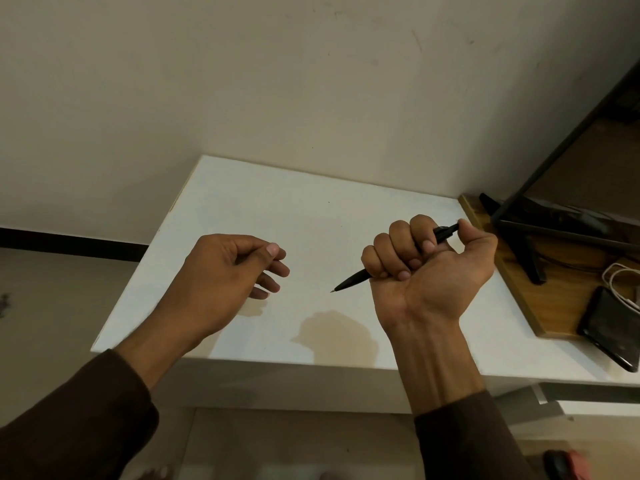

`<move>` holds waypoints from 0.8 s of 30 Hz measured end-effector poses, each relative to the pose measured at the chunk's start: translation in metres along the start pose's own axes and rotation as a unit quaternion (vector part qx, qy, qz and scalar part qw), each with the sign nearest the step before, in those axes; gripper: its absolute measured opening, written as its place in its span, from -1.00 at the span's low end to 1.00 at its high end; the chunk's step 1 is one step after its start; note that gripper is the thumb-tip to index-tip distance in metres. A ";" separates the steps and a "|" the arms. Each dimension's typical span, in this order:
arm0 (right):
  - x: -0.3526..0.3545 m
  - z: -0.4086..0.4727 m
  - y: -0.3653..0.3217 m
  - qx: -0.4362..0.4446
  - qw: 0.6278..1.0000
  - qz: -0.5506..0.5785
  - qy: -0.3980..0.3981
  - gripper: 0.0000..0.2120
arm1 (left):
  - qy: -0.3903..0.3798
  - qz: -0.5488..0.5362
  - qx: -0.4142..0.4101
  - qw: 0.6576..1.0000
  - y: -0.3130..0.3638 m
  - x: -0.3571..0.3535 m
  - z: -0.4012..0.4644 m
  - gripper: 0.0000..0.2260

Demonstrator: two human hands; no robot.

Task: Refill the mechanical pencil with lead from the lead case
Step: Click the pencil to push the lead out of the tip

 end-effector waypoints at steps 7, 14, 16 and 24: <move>0.000 0.000 0.000 -0.001 1.000 0.002 0.004 -0.63 | 0.003 -0.005 0.007 1.000 0.000 0.000 0.000 -0.81; 0.000 0.000 -0.001 0.004 1.000 0.001 0.007 -0.65 | 0.003 -0.006 0.010 1.000 0.000 0.000 0.001 -0.81; 0.001 0.000 -0.001 0.003 1.000 0.003 0.010 -0.65 | 0.002 -0.004 0.008 1.000 0.000 0.000 0.001 -0.81; 0.001 0.001 -0.001 0.003 1.000 0.006 0.014 -0.64 | 0.001 -0.003 0.007 1.000 0.000 0.000 0.000 -0.81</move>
Point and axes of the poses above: each hand's wrist, its own z-axis towards the middle knuckle, its own x-axis out of the back of the hand, y = z × x, the point moved 3 cm from there along z, towards the middle knuckle, and after that the axes turned 14 degrees about y, right-handed, at the moved point
